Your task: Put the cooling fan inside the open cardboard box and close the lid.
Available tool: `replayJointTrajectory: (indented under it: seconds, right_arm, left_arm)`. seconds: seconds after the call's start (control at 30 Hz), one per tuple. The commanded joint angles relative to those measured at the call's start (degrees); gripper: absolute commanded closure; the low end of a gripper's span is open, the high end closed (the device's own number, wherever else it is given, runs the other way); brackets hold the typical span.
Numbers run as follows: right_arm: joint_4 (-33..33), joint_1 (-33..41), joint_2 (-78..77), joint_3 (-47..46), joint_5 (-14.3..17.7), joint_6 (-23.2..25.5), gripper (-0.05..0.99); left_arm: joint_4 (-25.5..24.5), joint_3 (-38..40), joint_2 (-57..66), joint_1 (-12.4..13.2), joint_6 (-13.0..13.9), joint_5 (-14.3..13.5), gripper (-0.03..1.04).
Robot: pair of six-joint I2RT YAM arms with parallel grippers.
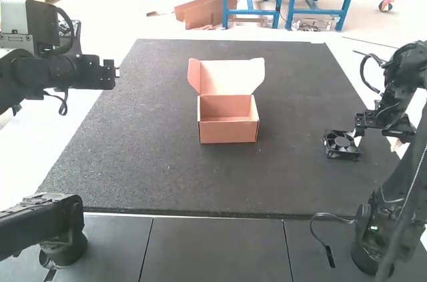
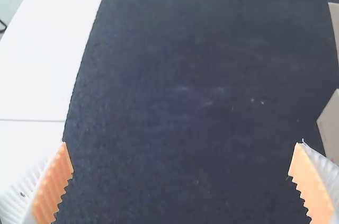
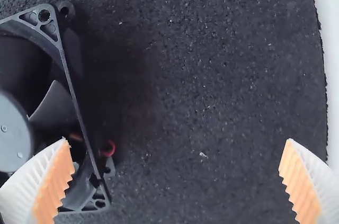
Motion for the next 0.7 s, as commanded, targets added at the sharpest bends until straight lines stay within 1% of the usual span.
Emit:
replayJointTrajectory:
  seconds: [0.0, 0.57, 0.67]
  right_arm:
    - [0.21, -0.81, 0.65, 0.84, 0.46, 0.6, 0.05]
    - [1.0, -0.46, 2.5, 1.9, 0.02, 0.25, 0.05]
    - [0.91, -0.46, 2.5, 2.86, -0.86, 0.16, 0.05]
  left_arm:
    - [-0.02, 0.49, -0.53, -0.12, 0.64, -0.09, 0.04]
    - [-0.46, 0.4, -0.53, -0.04, 0.38, -0.18, 0.04]
    - [-0.63, 0.4, -0.53, -0.04, 0.38, -0.27, 0.04]
